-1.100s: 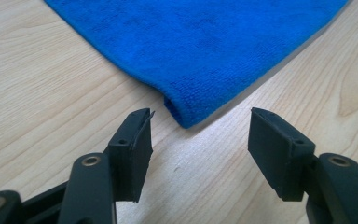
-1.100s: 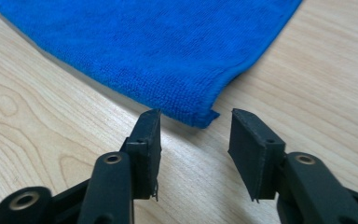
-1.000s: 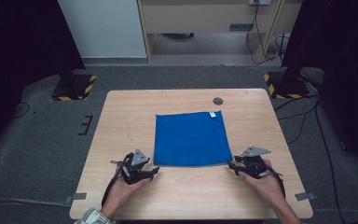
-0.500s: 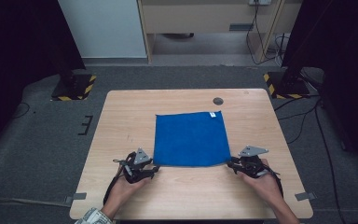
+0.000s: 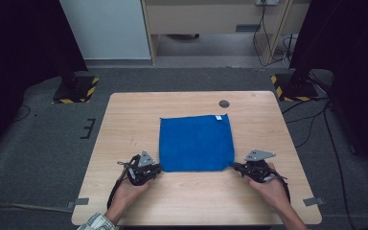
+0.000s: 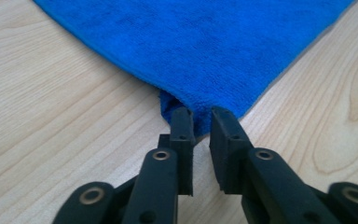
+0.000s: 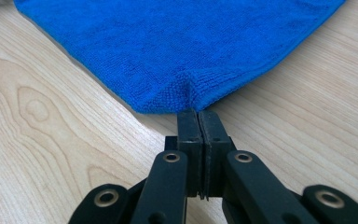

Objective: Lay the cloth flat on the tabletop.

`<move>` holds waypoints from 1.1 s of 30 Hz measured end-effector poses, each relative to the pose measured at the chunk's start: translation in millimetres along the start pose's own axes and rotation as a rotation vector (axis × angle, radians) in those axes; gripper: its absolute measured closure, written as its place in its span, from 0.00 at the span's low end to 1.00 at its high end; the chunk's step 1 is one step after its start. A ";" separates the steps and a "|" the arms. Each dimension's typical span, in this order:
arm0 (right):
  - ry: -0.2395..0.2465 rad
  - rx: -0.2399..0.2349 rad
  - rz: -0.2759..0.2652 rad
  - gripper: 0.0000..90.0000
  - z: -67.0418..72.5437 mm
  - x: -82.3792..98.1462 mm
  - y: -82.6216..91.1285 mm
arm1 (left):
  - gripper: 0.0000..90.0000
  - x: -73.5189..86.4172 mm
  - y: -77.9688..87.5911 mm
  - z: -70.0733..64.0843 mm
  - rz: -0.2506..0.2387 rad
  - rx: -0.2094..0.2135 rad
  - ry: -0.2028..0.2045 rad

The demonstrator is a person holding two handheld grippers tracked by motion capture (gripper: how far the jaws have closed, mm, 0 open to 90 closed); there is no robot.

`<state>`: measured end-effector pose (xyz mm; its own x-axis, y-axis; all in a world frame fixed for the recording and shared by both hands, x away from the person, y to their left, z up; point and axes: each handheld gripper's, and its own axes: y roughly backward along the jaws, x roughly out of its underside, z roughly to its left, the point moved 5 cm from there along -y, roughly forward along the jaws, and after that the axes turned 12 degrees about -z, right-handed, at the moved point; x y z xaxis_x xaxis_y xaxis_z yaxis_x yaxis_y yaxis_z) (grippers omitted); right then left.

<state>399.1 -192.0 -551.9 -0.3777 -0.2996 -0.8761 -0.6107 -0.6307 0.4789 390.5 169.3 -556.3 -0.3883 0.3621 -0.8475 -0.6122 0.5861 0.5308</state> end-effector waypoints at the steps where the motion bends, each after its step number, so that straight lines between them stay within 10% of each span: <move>1: 0.001 -0.001 0.001 0.99 0.3 -0.1 0.0 | 0.92 0.1 -0.1 0.5 0.001 0.000 0.000; 15: -0.013 -0.003 -0.035 1.00 -1.7 -22.0 -1.4 | 1.00 -27.0 -1.3 12.7 -0.036 0.005 0.033; 33: -0.150 0.089 0.065 0.97 -57.2 -30.7 -50.7 | 0.94 -40.1 -50.2 61.3 0.039 -0.039 0.156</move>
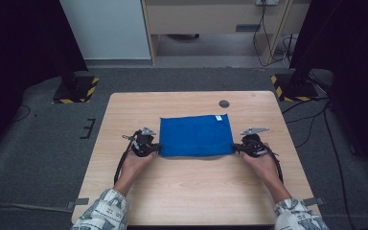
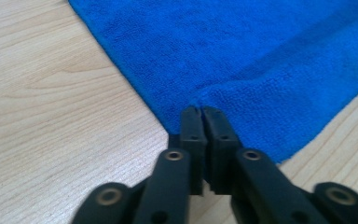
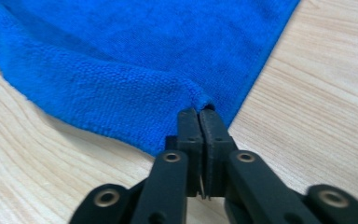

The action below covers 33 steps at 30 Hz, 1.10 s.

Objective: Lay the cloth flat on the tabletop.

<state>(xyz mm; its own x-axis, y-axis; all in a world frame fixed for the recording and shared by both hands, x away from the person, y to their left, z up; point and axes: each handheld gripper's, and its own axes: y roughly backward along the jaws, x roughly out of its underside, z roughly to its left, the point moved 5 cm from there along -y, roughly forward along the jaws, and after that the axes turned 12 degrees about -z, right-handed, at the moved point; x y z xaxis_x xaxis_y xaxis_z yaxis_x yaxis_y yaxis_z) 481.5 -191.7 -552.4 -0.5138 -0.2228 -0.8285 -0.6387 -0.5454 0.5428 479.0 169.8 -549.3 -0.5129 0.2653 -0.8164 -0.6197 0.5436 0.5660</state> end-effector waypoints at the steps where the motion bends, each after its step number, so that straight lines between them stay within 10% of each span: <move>1: 0.001 0.006 0.002 0.93 -0.5 0.7 -0.6 | 0.91 -0.1 0.3 0.8 -0.014 -0.009 -0.001; 7: -0.010 0.031 -0.017 0.78 -1.7 -1.3 4.5 | 0.72 -2.6 6.7 4.2 -0.081 -0.044 0.004; 21: 0.009 -0.033 -0.056 0.77 11.8 2.8 12.4 | 0.70 13.8 35.0 -14.2 -0.088 0.001 -0.062; 33: 0.035 0.002 -0.012 0.99 10.4 2.0 -1.1 | 0.73 25.7 40.3 -21.3 -0.063 0.052 -0.084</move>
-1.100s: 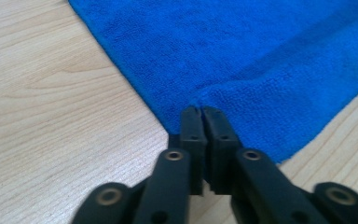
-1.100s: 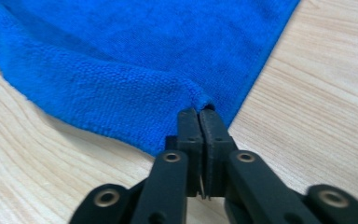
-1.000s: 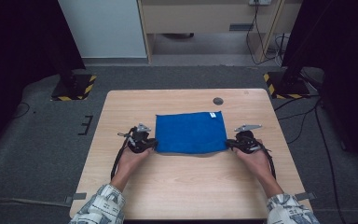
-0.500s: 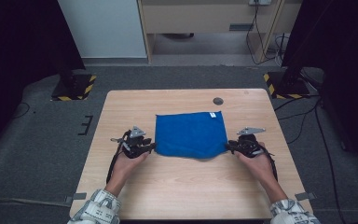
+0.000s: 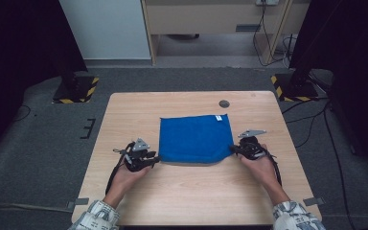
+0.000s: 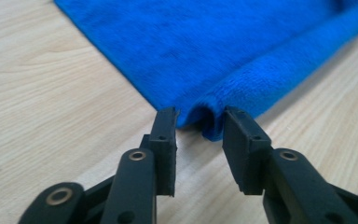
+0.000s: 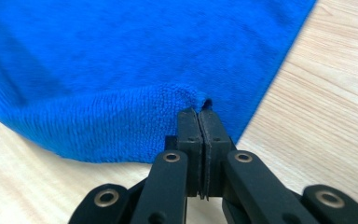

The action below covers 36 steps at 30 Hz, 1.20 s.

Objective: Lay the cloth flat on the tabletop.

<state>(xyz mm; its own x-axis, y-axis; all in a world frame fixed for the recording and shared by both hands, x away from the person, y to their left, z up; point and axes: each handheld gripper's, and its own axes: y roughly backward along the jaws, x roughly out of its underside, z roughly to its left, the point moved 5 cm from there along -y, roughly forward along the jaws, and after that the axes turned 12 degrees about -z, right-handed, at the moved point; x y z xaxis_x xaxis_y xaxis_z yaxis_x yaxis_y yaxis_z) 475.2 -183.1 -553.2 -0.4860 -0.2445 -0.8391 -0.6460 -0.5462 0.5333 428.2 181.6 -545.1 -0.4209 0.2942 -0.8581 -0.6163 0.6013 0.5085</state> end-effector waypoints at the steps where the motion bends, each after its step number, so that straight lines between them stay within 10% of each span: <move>1: -0.005 0.006 0.006 0.99 -0.6 0.0 -0.9 | 0.73 0.3 0.0 -0.7 0.006 -0.002 -0.003; 29: -0.048 0.044 0.021 1.00 -7.5 0.6 -12.3 | 0.79 8.2 -9.0 -11.2 0.013 0.061 0.017; 36: -0.029 0.047 -0.001 1.00 -6.2 -2.2 -8.7 | 0.98 1.4 -13.4 -12.7 0.000 0.080 0.019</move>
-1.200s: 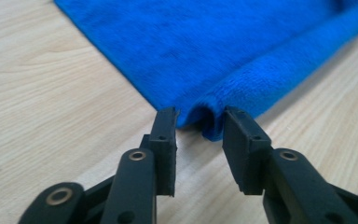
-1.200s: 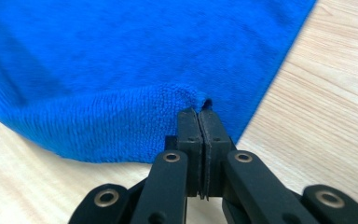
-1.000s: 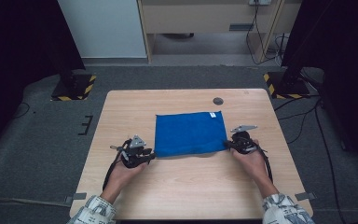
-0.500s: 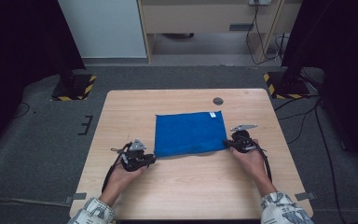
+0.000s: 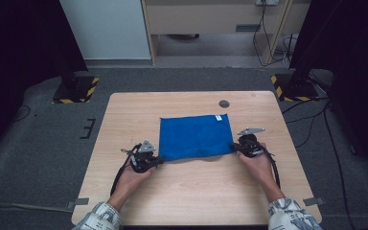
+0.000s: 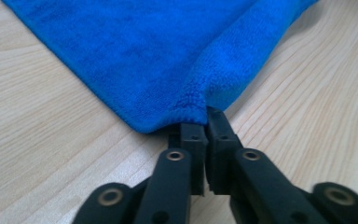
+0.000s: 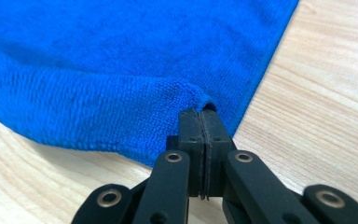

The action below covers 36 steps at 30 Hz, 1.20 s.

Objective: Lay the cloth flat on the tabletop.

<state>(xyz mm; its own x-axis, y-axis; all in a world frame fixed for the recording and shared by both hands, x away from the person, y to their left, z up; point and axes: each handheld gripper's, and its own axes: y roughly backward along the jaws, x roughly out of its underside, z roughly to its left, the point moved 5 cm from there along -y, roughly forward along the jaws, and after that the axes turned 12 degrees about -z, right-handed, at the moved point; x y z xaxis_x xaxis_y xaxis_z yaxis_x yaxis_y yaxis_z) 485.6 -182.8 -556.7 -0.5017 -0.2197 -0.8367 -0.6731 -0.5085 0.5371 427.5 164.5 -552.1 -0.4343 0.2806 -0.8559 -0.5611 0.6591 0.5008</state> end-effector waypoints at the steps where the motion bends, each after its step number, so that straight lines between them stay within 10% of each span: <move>1: -0.001 -0.001 -0.005 0.99 0.9 -1.0 2.0 | 0.98 -1.9 1.5 -0.1 -0.008 0.003 0.007; 31: 0.032 -0.063 0.015 0.99 54.2 33.4 98.7 | 0.97 7.3 45.6 -14.5 0.095 0.124 0.159; 36: 0.055 -0.002 0.015 0.73 49.8 33.9 95.4 | 0.63 6.1 48.9 0.1 0.044 0.049 0.211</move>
<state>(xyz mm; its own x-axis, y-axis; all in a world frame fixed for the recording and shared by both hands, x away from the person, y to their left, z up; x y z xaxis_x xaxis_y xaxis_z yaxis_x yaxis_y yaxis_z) 377.3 -197.3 -528.5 -0.4813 -0.2727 -0.8331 -0.6643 -0.5066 0.5496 397.5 198.6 -532.9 -0.5984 0.1607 -0.7849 -0.5056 0.6842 0.5256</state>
